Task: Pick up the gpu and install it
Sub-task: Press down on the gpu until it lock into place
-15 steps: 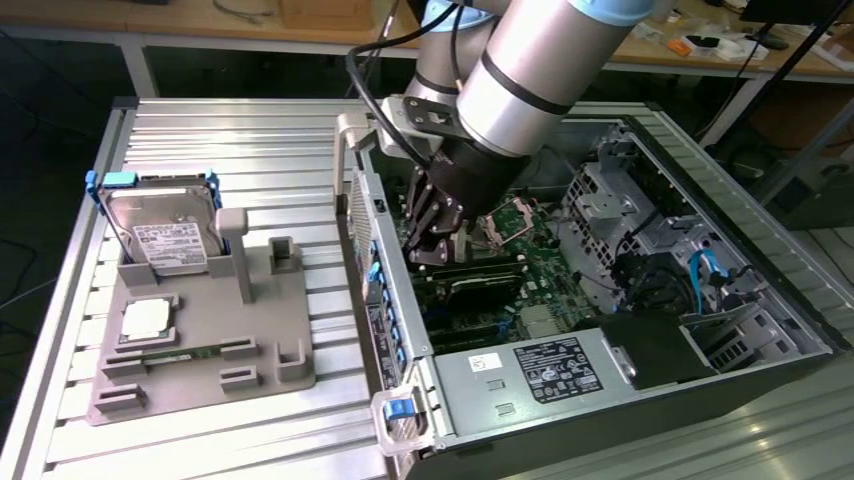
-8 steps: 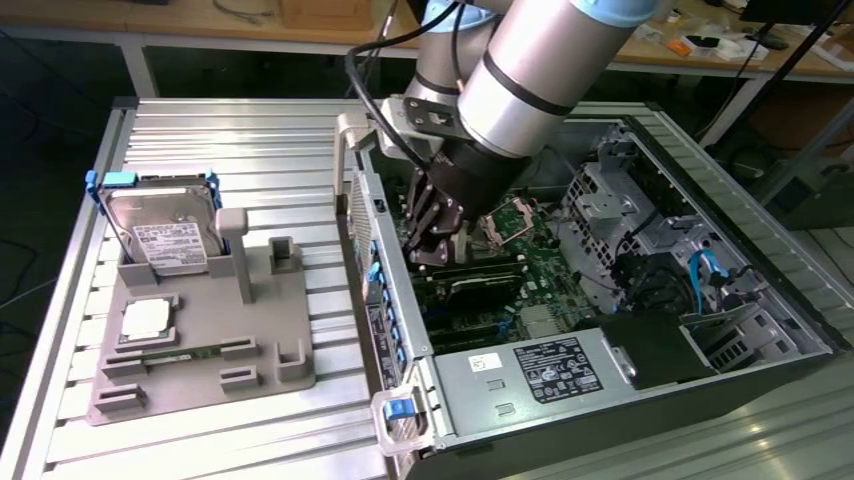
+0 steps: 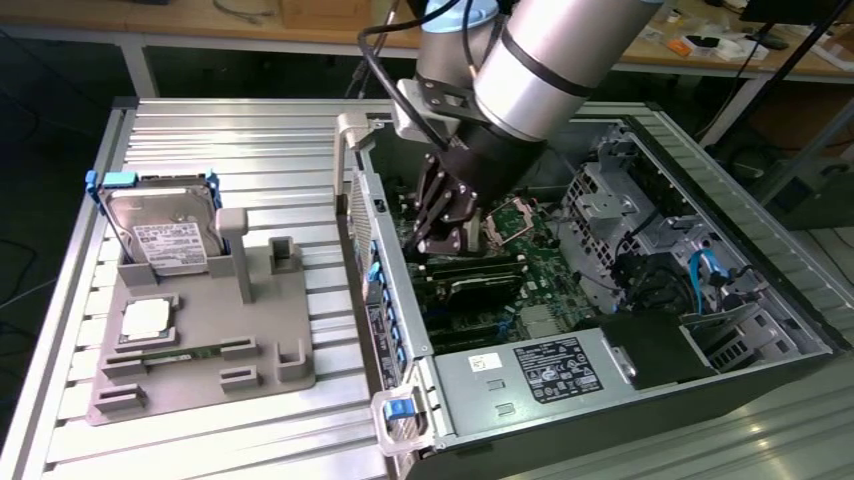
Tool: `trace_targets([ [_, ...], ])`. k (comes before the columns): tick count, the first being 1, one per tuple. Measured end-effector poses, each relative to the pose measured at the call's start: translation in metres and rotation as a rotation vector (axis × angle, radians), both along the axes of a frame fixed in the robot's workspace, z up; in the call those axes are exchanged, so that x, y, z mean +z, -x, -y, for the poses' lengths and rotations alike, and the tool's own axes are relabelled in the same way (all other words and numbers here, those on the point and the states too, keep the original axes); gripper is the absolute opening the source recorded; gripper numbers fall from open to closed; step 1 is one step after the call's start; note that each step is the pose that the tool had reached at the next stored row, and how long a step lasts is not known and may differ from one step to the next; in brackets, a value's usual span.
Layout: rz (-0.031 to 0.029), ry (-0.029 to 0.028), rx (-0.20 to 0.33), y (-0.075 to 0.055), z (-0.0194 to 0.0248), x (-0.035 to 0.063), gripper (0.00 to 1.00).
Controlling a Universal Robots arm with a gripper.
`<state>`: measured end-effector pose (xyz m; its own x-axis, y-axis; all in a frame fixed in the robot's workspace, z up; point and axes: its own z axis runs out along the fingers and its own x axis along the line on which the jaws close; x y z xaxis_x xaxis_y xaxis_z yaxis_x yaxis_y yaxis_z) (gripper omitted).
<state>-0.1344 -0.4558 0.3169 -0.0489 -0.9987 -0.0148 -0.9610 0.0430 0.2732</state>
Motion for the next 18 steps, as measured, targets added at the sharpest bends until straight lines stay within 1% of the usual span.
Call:
trace_targets([
  [1, -0.0016, -0.0002, 0.000, -0.003, 0.0000, -0.0001, 0.11],
  [4, -0.0014, -0.0041, 0.000, -0.003, -0.0003, -0.0014, 0.11],
  [6, -0.0002, -0.0043, -0.001, -0.002, -0.0028, -0.0022, 0.11],
  [7, 0.0020, -0.0042, -0.001, -0.001, -0.0052, -0.0030, 0.11],
  [8, 0.0030, -0.0043, -0.001, -0.001, -0.0061, -0.0034, 0.11],
  [14, 0.0095, -0.0044, -0.001, 0.001, -0.0080, -0.0071, 0.11],
  [18, 0.0160, -0.0044, -0.002, 0.004, -0.0125, -0.0087, 0.11],
])
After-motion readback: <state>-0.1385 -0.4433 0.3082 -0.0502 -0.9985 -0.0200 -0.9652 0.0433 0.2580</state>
